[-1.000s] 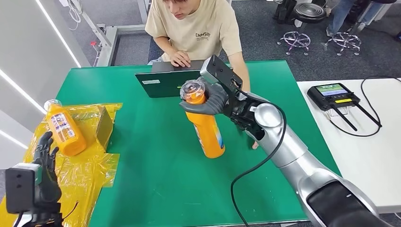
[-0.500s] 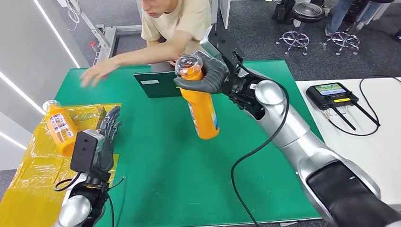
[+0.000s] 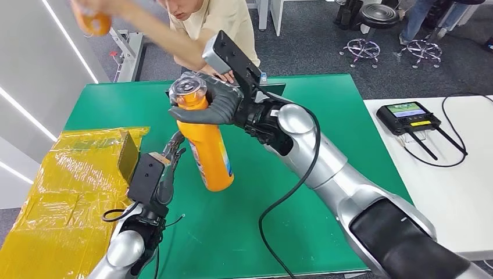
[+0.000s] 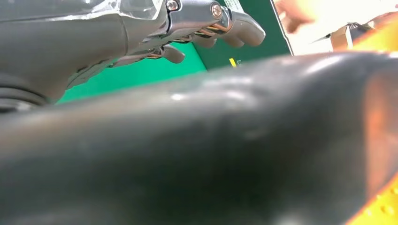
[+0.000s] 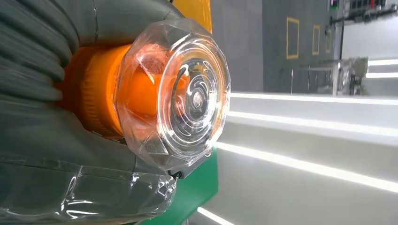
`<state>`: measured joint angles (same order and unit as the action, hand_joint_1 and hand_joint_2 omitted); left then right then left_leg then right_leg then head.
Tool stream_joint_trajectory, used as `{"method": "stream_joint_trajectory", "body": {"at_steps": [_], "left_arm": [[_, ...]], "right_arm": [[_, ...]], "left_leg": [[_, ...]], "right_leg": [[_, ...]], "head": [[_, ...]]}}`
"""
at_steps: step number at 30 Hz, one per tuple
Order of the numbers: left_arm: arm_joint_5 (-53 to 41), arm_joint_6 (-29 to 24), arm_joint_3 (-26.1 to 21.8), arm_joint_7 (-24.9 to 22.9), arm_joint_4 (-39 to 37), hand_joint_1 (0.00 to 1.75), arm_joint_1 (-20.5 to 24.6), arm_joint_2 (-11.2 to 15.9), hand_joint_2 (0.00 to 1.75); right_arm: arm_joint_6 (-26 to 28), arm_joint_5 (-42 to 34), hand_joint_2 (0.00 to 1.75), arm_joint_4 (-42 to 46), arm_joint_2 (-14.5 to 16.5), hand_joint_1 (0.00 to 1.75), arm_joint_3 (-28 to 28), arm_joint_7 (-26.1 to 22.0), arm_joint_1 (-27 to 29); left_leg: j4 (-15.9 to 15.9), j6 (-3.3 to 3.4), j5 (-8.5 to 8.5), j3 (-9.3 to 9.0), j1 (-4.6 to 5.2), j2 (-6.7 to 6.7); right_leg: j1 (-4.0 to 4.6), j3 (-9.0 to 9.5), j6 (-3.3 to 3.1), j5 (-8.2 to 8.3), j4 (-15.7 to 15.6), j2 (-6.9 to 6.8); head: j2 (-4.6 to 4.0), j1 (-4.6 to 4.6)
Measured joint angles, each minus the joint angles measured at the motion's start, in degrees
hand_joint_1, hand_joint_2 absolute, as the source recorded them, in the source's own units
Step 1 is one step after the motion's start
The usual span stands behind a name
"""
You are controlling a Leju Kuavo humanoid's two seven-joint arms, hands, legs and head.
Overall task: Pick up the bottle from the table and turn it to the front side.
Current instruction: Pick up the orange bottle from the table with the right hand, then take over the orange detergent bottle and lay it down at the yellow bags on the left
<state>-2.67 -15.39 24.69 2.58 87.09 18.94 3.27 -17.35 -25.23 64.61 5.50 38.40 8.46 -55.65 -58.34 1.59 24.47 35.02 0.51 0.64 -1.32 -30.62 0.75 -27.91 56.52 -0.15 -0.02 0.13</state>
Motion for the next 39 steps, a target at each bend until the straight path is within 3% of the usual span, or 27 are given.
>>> {"method": "stream_joint_trajectory", "body": {"at_steps": [4,8,10,12,14,16,17,30,32,34,36,39], "left_arm": [[-0.67,-1.5,1.19,-0.15,-2.26,0.0,0.56,-0.8,0.0],[-1.95,-2.18,2.56,-0.08,-4.44,0.0,0.49,-1.56,1.75],[-2.75,-2.17,3.39,-0.09,-5.51,0.0,0.45,-1.92,1.75],[-3.13,-2.02,4.2,-0.09,-6.35,0.6,0.37,-2.29,1.75],[-3.26,-1.88,4.76,-0.02,-6.91,1.41,0.23,-2.6,1.75],[-3.33,-1.72,5.26,0.09,-7.2,1.68,0.14,-2.74,1.75],[-3.34,-1.64,5.52,0.13,-7.23,1.74,0.12,-2.77,1.75],[-3.15,0.37,6.44,0.19,-7.53,1.75,0.93,-3.27,1.75],[-2.74,0.54,6.5,0.26,-7.66,1.75,1.11,-3.26,1.75],[-2.33,0.54,6.5,0.5,-7.79,1.75,1.28,-3.14,1.75],[-2.05,0.29,6.47,0.93,-7.85,1.75,1.4,-2.82,1.75],[-2.08,-0.73,5.8,1.59,-7.8,1.75,1.29,-1.7,1.75]], "right_arm": [[-0.27,-0.28,1.75,0.48,1.92,1.75,0.61,1.29,0.0],[-0.26,-0.26,1.75,1.4,2.81,1.75,1.02,2.42,0.0],[-0.29,-0.26,1.75,1.74,2.87,1.75,1.09,2.84,0.0],[-0.38,-0.25,1.75,2.02,2.91,1.75,1.15,3.2,0.0],[-0.4,-0.21,1.75,2.15,2.91,1.75,1.19,3.47,0.0],[-0.31,-0.15,1.75,2.23,2.88,1.75,1.21,3.71,0.01],[-0.25,-0.13,1.75,2.26,2.83,1.75,1.22,3.84,0.01],[0.9,-0.21,1.75,3.08,1.38,1.69,1.22,4.08,0.45],[1.03,0.03,1.75,3.34,1.16,0.9,1.22,3.93,0.66],[1.21,0.76,0.87,3.73,0.85,0.08,1.21,3.7,0.85],[1.47,2.1,0.0,4.31,0.28,0.0,1.1,3.53,1.0],[1.87,5.02,0.0,5.82,-1.58,0.0,0.39,3.4,1.27]], "left_leg": [[0.0,0.0,0.0,0.0,0.0,0.0],[0.0,0.0,0.0,0.01,-0.01,0.01],[0.0,0.0,0.0,0.02,-0.01,0.02],[0.0,0.0,0.01,0.02,-0.01,0.01],[0.0,0.0,0.0,0.02,0.0,0.01],[0.0,0.0,0.0,0.01,0.0,0.02],[0.0,0.0,0.0,0.01,0.0,0.02],[-0.01,0.0,0.0,0.01,0.0,0.0],[-0.01,0.0,0.0,0.01,-0.01,0.0],[-0.01,0.0,0.0,0.01,-0.01,0.0],[-0.01,0.0,0.0,0.01,-0.01,0.01],[-0.01,0.0,0.0,0.01,-0.01,0.02]], "right_leg": [[0.0,-0.01,0.0,0.0,0.0,0.0],[0.01,-0.01,0.0,-0.01,0.0,-0.02],[0.01,-0.01,0.0,-0.01,0.0,-0.02],[0.01,-0.01,0.0,-0.01,0.0,-0.01],[0.0,0.0,0.0,-0.01,-0.01,-0.01],[0.0,0.0,0.0,0.0,-0.01,-0.02],[0.0,0.0,0.0,0.0,-0.01,-0.02],[0.0,-0.03,0.0,0.0,-0.01,-0.01],[0.0,-0.03,0.0,0.0,-0.01,-0.01],[0.0,-0.03,0.0,0.0,0.0,0.0],[0.01,-0.03,0.0,0.0,0.0,-0.01],[0.01,-0.01,0.0,0.0,0.0,-0.03]], "head": [[0.0,-0.01],[0.0,-0.01],[0.0,0.0],[0.0,0.01],[0.0,0.0],[0.0,-0.01],[0.0,-0.01],[0.0,0.0],[0.0,-0.01],[0.0,-0.01],[0.0,-0.02],[0.0,-0.01]]}}
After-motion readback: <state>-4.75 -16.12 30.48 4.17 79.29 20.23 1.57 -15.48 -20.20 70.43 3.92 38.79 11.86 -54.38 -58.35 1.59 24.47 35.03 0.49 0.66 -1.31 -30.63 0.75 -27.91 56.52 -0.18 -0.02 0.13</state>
